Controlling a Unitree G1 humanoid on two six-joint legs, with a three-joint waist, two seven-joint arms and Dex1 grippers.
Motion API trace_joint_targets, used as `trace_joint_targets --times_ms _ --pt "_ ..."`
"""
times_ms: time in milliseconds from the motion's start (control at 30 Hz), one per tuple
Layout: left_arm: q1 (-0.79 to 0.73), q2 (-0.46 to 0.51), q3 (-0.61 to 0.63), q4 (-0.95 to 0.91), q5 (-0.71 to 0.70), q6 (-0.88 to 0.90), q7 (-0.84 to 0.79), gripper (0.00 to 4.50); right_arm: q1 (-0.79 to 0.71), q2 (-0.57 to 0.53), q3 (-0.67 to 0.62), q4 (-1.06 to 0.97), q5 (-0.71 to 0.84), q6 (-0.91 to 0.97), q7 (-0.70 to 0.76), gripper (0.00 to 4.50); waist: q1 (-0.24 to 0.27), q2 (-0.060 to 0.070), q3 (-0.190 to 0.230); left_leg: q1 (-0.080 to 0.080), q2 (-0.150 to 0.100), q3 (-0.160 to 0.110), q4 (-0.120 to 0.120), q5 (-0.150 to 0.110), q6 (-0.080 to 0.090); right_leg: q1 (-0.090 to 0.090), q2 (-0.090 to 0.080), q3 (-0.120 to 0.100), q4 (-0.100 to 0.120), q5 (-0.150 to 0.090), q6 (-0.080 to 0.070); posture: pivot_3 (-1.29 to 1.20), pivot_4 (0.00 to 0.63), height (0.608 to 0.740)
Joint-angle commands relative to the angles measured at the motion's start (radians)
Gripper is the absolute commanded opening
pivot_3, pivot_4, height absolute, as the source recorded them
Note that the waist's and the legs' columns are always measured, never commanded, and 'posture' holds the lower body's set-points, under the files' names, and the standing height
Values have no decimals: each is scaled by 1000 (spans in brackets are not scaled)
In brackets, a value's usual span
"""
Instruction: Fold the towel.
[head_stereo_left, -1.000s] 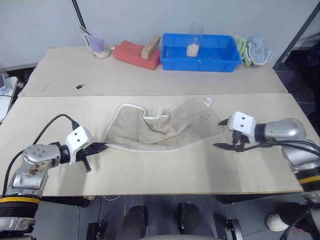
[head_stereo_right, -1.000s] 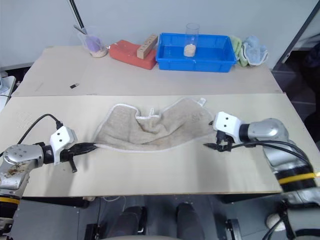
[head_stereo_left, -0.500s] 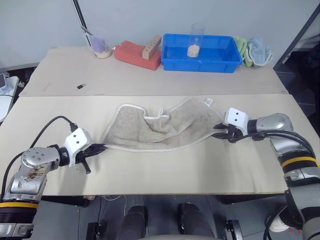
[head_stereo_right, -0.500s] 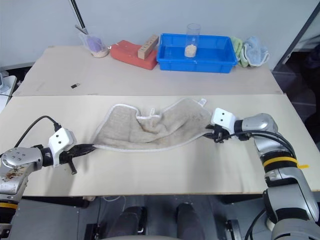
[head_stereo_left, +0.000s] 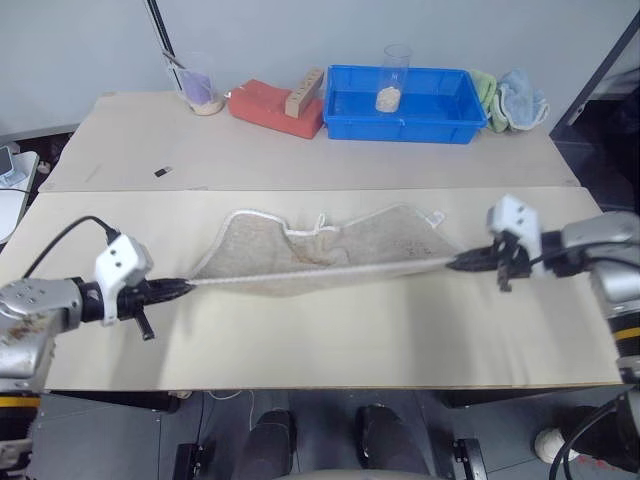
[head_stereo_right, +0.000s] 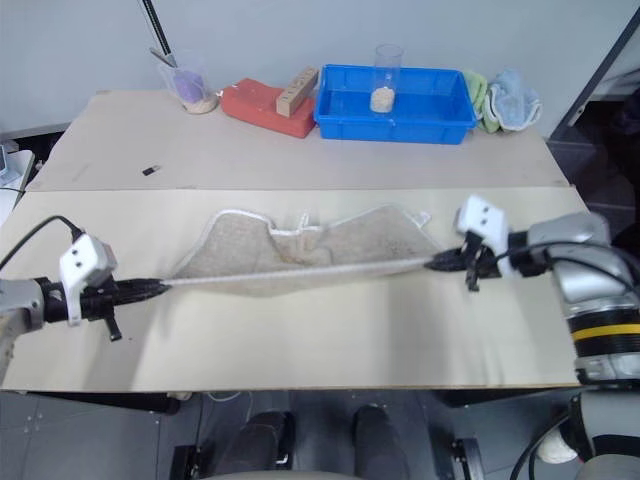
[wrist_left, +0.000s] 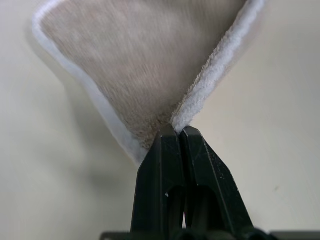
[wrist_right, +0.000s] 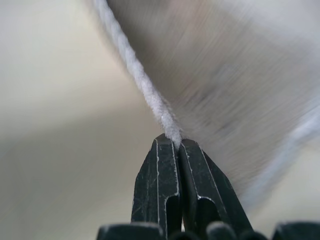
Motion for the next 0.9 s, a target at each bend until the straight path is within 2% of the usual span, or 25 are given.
trace_joint_targets --times_ms 33,167,333,367,500,567,667,767,900 --pt "-281 -65 7 193 27 -23 131 0 -203 67 -49 162 -45 -92 -159 12 1 -1 1 0 0 2 1 1 -1 0 3 -1 0 2 -2 0 150 740" --pt "-545 -105 -15 401 81 -91 180 0 -416 114 -53 386 -92 -241 -238 12 1 -2 0 -5 2 1 1 2 -3 -5 8 -1 -2 5 -2 0 150 740" --pt "-790 -95 -16 625 129 -203 200 0 -627 113 -77 596 -117 -379 -277 12 -9 -3 0 -26 0 6 2 6 -10 -31 5 1 11 5 -2 0 150 740" --pt "-823 -92 -14 659 134 -219 202 0 -652 109 -82 617 -115 -390 -270 12 -13 -3 0 -32 0 7 3 7 -12 -37 3 1 13 5 -2 0 150 740" --pt "-849 -65 -22 706 152 -258 156 0 -652 76 -93 600 -81 -360 -166 12 -24 -3 0 -32 -2 8 2 9 -15 -37 0 -1 13 5 -2 0 150 740" --pt "-789 -49 -25 678 150 -255 114 0 -575 52 -91 523 -60 -320 -88 12 -25 -2 0 -31 -2 8 2 6 -9 -36 0 -1 13 5 -1 0 150 740" --pt "-617 -14 -49 575 154 -242 13 0 -395 10 -85 346 -26 -251 3 12 -29 -2 -1 -27 -1 9 2 5 -7 -34 1 -1 14 6 -1 0 150 740" --pt "-366 31 -66 422 147 -215 -78 0 -155 -20 -87 135 0 -215 43 12 -30 -2 0 -27 0 10 2 5 -7 -35 1 0 15 6 -1 0 150 740" --pt "-106 65 -43 224 96 -108 -124 0 102 -50 -102 -81 40 -146 47 12 -24 -2 0 -27 2 11 3 4 -6 -36 2 0 16 6 -1 0 150 740"
